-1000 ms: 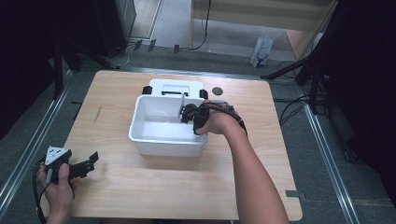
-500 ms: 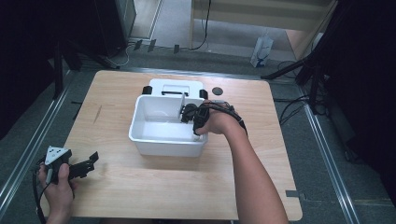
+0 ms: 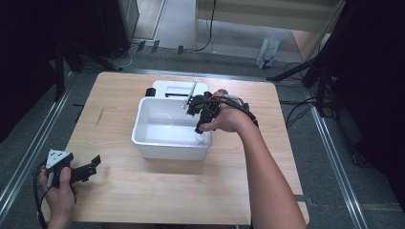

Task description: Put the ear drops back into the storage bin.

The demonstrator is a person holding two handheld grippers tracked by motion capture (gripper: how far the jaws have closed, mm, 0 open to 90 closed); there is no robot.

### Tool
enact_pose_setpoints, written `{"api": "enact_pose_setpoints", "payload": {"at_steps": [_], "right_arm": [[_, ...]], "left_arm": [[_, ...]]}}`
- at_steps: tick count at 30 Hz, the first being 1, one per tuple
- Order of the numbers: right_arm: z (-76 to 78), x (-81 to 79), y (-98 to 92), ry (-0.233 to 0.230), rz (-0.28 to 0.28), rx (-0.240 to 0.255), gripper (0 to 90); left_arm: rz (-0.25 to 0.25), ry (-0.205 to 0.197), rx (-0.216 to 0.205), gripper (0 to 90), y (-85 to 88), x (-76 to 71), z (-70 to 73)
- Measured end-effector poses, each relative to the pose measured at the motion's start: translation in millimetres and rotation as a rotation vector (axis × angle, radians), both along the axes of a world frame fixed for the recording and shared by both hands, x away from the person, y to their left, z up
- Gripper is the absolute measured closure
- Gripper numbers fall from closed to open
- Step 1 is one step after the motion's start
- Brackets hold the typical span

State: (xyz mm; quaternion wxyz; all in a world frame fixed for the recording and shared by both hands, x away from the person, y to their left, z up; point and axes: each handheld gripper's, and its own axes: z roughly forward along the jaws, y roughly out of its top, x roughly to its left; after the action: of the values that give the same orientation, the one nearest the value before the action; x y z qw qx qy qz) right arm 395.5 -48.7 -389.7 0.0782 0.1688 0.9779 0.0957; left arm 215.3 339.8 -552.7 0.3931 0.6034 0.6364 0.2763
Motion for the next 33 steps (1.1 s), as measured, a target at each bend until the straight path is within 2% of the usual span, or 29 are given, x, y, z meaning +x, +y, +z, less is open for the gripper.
{"api": "enact_pose_setpoints", "payload": {"at_steps": [1,2,3,4,5,6,7,10,11,15,18,22,24,26,28,33], "right_arm": [[0.0,0.0,0.0,0.0,0.0,0.0,42.2],[7.3,-3.6,-1.5,-0.008,-0.008,0.0,35.4],[7.3,-3.6,-1.5,-0.008,-0.008,0.0,35.4],[10.0,-5.0,-2.2,-0.018,-0.016,0.002,31.2],[16.4,-8.2,-4.7,-0.038,-0.036,0.003,23.1],[16.4,-8.2,-4.7,-0.038,-0.036,0.003,23.1],[21.1,-10.7,-8.4,-0.054,-0.059,0.003,12.5],[24.7,-12.3,-13.4,-0.059,-0.086,0.0,8.2],[26.2,-13.9,-19.0,-0.068,-0.1,-0.008,0.0],[29.0,-16.3,-28.7,-0.081,-0.125,0.003,0.0],[33.3,-19.7,-42.9,-0.101,-0.174,0.024,0.0],[33.1,-23.4,-54.9,-0.103,-0.187,0.041,0.0],[28.9,-27.6,-67.7,-0.104,-0.209,0.047,0.0],[27.0,-28.7,-72.4,-0.104,-0.215,0.049,0.0],[18.7,-33.0,-87.2,-0.101,-0.235,0.062,0.0],[7.3,-39.6,-103.1,-0.099,-0.259,0.072,0.0]], "left_arm": [[0.0,-0.001,-0.001,0.4,0.0,-0.1,0.0],[0.0,0.002,0.0,0.4,0.0,0.0,0.1],[0.0,0.002,0.0,0.4,0.0,0.0,0.1],[0.0,0.002,0.001,0.4,0.0,0.0,0.1],[0.0,0.002,0.0,0.4,0.0,-0.1,0.1],[0.0,0.0,0.0,0.4,0.0,-0.1,0.1],[0.0,0.002,0.0,0.4,0.0,-0.1,0.1],[0.0,0.002,0.001,0.4,0.0,-0.1,0.1],[0.0,0.002,0.001,0.4,0.0,-0.1,0.1],[0.001,0.002,0.001,0.4,-0.1,0.0,0.1],[0.0,0.001,0.001,0.4,-0.1,0.0,0.0],[0.001,0.001,0.001,0.4,-0.3,0.1,0.0],[0.003,-0.001,0.0,0.4,-0.6,0.2,-0.1],[0.003,-0.001,0.001,0.4,-0.6,0.1,-0.2],[0.002,0.0,0.002,0.4,-0.6,0.0,-0.1],[0.003,0.0,0.004,0.4,-0.8,0.0,-0.1]]}}
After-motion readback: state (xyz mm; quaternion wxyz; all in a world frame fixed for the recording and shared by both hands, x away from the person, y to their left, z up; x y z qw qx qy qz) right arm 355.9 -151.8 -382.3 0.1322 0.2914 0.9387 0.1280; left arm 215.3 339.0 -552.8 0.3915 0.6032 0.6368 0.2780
